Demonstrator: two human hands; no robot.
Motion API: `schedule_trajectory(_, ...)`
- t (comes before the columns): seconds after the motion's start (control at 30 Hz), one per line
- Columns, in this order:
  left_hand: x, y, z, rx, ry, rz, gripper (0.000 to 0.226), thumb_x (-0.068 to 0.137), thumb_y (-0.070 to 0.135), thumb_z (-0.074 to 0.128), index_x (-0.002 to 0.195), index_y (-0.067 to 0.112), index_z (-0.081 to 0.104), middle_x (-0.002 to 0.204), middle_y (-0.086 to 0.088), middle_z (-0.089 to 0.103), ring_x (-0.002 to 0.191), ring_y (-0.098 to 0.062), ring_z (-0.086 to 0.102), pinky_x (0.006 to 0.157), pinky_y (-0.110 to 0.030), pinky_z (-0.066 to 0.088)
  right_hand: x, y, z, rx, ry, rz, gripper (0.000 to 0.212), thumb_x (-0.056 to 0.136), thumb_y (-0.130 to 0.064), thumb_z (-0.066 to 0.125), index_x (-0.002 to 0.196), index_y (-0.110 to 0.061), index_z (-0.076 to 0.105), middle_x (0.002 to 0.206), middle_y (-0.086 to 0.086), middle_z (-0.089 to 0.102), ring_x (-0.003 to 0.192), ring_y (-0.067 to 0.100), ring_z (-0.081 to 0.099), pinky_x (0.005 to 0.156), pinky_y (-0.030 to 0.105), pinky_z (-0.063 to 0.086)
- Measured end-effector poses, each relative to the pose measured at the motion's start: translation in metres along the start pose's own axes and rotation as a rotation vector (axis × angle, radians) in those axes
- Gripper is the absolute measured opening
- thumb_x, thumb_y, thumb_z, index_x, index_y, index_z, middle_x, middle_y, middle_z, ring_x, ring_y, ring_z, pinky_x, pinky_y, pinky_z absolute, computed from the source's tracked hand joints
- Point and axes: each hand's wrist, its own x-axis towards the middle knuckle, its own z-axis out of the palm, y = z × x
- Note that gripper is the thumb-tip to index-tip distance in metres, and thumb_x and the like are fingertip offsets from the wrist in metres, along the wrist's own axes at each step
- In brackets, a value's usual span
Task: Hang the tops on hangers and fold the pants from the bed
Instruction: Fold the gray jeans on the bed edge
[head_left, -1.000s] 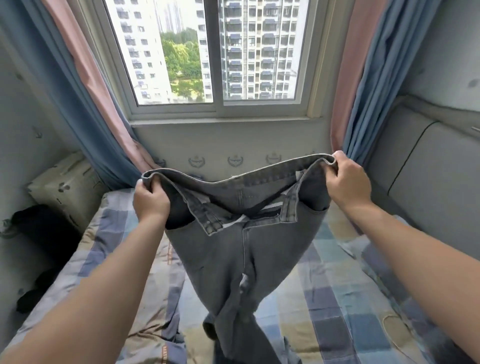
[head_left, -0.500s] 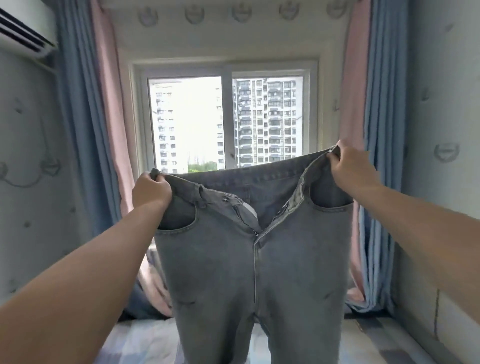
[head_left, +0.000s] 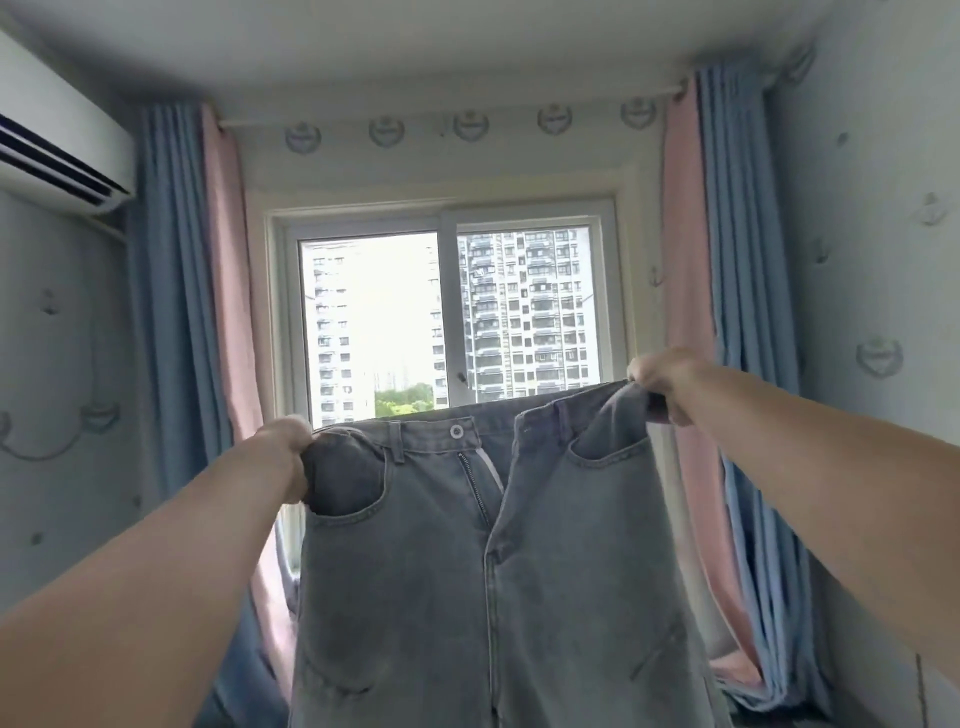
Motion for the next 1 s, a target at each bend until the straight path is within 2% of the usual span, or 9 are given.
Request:
schedule_trajectory(0.07,-0.011,0.005,0.008,-0.068,-0.007,0.016,0.041,0.105,0.015,0.03,0.088,-0.005,0.062,0.059,-0.01,0.063,0.056,-0.025,0.064,0.075,-0.039,0.056,-0.007,-0.008,0.006,0.205,-0.053,0.072,0.015,0.1,-0.006,0.046,0.095,0.0,0.059,0.089,0.014,0.068,0.083,0.026,0.069,0.093,0.038,0.057)
schedule_trajectory(0.2,-0.028,0.017,0.031,-0.15,-0.101,0.163,0.037,0.105,0.011,0.032,0.126,-0.002,0.06,0.11,-0.015,0.066,0.097,-0.029,0.064,0.091,-0.041,0.055,-0.024,-0.032,0.023,0.309,-0.16,-0.052,0.025,0.098,-0.008,0.046,0.108,0.009,0.062,0.106,0.025,0.068,0.085,0.032,0.073,0.088,0.052,0.058)
schedule_trajectory(0.37,-0.075,0.032,0.063,-0.183,-0.263,0.379,0.027,0.101,-0.001,0.038,0.091,0.002,0.064,0.075,-0.012,0.056,0.06,-0.021,0.05,0.036,-0.018,0.041,-0.051,-0.066,0.046,0.276,-0.19,-0.243,0.034,0.091,-0.015,0.067,0.119,0.004,0.063,0.117,0.024,0.068,0.105,0.039,0.068,0.094,0.057,0.055)
schedule_trajectory(0.5,-0.105,0.035,0.077,-0.239,-0.407,0.438,0.016,0.099,0.007,0.049,0.098,0.006,0.065,0.083,-0.009,0.062,0.073,-0.021,0.059,0.041,-0.021,0.044,-0.072,-0.088,0.057,0.196,-0.238,-0.293,0.035,0.097,-0.014,0.057,0.125,0.005,0.06,0.124,0.024,0.064,0.114,0.038,0.064,0.102,0.051,0.051)
schedule_trajectory(0.6,-0.113,0.032,0.078,-0.203,-0.491,0.526,0.013,0.094,0.004,0.053,0.095,0.012,0.063,0.08,-0.002,0.057,0.07,-0.015,0.053,0.052,-0.022,0.045,-0.086,-0.097,0.059,0.25,-0.278,-0.314,0.013,0.094,0.0,0.049,0.092,0.004,0.061,0.093,0.026,0.055,0.078,0.034,0.058,0.083,0.04,0.058)
schedule_trajectory(0.77,-0.117,0.018,0.071,-0.002,-0.544,0.663,0.069,0.06,0.011,0.071,0.127,0.014,0.055,0.113,-0.012,0.068,0.101,-0.031,0.068,0.083,-0.04,0.055,-0.105,-0.111,0.064,0.244,-0.309,-0.341,0.008,0.092,-0.005,0.056,0.094,-0.005,0.064,0.09,0.004,0.05,0.079,0.029,0.058,0.094,0.04,0.056)
schedule_trajectory(0.8,-0.119,0.014,0.07,0.026,-0.561,0.684,0.075,0.057,0.013,0.073,0.129,0.015,0.053,0.117,-0.013,0.067,0.107,-0.031,0.067,0.089,-0.042,0.055,-0.108,-0.114,0.066,0.227,-0.258,-0.353,0.018,0.089,-0.006,0.059,0.102,0.005,0.068,0.126,0.018,0.061,0.086,0.03,0.066,0.096,0.048,0.055)
schedule_trajectory(0.87,-0.118,0.007,0.072,0.085,-0.582,0.734,0.076,0.062,0.011,0.077,0.133,0.013,0.052,0.121,-0.011,0.067,0.112,-0.028,0.065,0.096,-0.044,0.053,-0.116,-0.118,0.072,0.188,-0.193,-0.37,0.031,0.086,-0.006,0.063,0.112,0.011,0.066,0.112,0.031,0.068,0.098,0.036,0.071,0.091,0.055,0.056)
schedule_trajectory(1.0,-0.113,0.002,0.062,0.061,-0.424,0.812,0.038,0.087,-0.009,0.058,0.124,0.0,0.057,0.098,-0.013,0.064,0.075,-0.019,0.059,0.06,-0.024,0.048,-0.129,-0.118,0.08,0.157,-0.229,-0.419,0.029,0.091,-0.011,0.066,0.113,0.008,0.066,0.11,0.024,0.071,0.092,0.032,0.071,0.09,0.045,0.059)
